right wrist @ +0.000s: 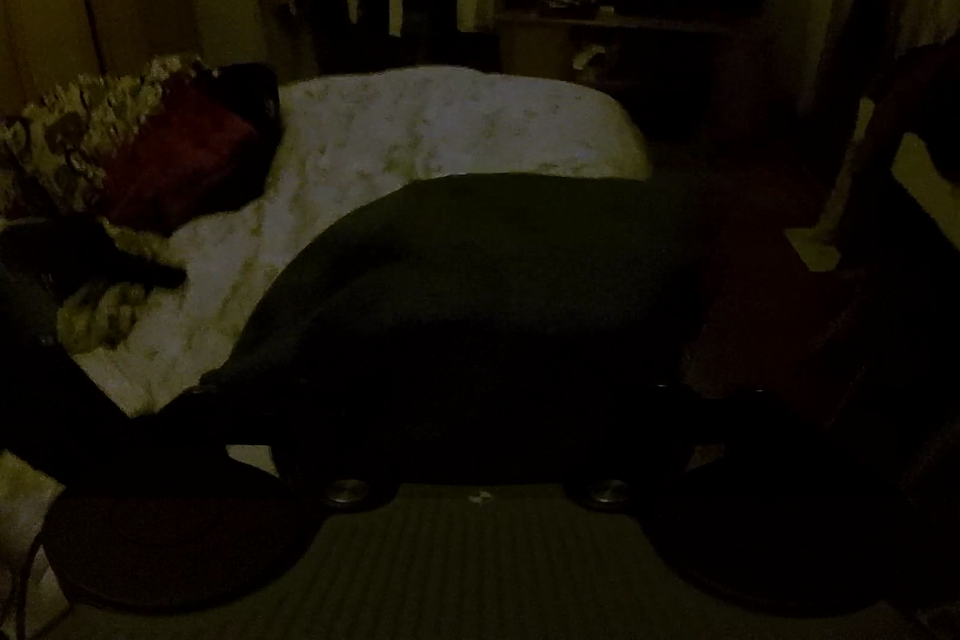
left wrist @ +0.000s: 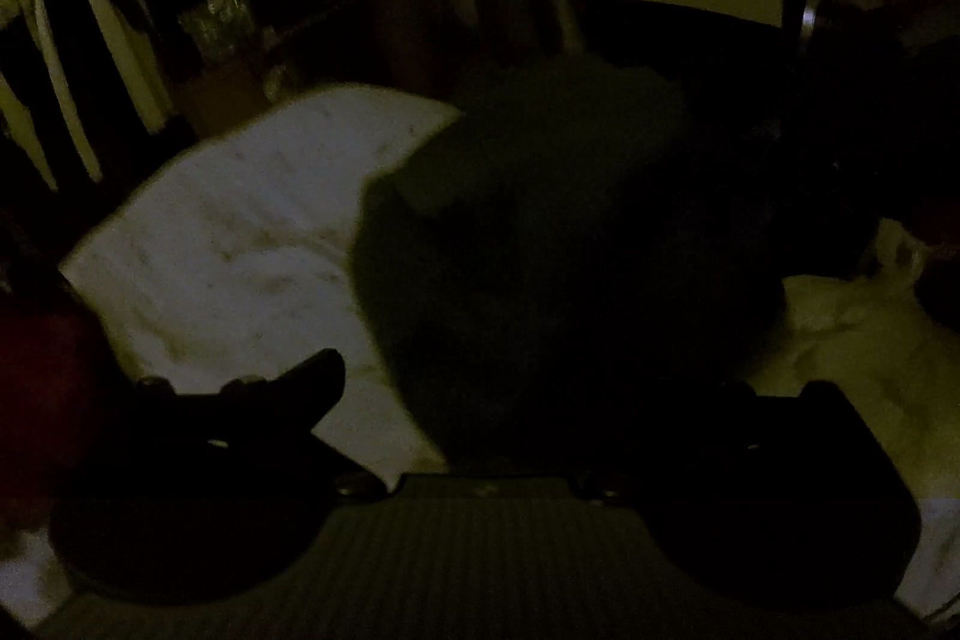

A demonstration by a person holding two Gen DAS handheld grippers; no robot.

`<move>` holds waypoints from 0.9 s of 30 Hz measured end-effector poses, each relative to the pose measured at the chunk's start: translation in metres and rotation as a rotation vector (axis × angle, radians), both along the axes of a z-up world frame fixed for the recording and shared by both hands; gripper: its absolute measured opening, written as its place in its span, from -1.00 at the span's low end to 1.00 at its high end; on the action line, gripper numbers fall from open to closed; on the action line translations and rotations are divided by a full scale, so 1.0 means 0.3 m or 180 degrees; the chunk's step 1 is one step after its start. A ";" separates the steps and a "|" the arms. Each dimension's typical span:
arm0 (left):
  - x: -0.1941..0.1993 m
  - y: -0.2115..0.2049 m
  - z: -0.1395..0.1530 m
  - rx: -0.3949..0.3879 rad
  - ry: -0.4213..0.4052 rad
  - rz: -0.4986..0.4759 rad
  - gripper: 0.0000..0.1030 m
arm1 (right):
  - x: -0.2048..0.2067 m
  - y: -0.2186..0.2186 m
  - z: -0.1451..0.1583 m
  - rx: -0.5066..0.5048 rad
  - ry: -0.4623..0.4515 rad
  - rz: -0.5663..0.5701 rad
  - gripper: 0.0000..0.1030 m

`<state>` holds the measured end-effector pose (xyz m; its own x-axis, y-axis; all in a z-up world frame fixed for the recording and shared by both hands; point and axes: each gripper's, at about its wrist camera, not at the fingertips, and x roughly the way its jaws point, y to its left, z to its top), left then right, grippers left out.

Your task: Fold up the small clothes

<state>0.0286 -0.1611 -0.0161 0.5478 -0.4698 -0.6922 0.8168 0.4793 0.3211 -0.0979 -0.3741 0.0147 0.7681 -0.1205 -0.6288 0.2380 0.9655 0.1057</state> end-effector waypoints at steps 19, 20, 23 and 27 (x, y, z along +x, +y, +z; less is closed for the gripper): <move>0.002 -0.005 0.032 0.0246 -0.0252 0.0136 1.00 | 0.075 0.129 0.054 -0.0657 0.1036 0.0426 1.00; 0.006 -0.005 0.029 0.0246 -0.0206 0.0125 1.00 | 0.080 0.135 0.052 -0.0671 0.1050 0.0437 1.00; 0.025 -0.008 0.022 0.0265 -0.0156 0.0150 1.00 | 0.092 0.132 0.047 -0.0683 0.1071 0.0448 1.00; 0.021 -0.011 0.006 0.0330 -0.0250 0.0166 1.00 | 0.106 0.135 0.039 -0.0715 0.1128 0.0477 1.00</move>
<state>0.0350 -0.1643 -0.0144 0.6240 -0.3674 -0.6897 0.7621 0.4813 0.4331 -0.0662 -0.3335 0.0265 0.5293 -0.1880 -0.8274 0.0774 0.9818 -0.1736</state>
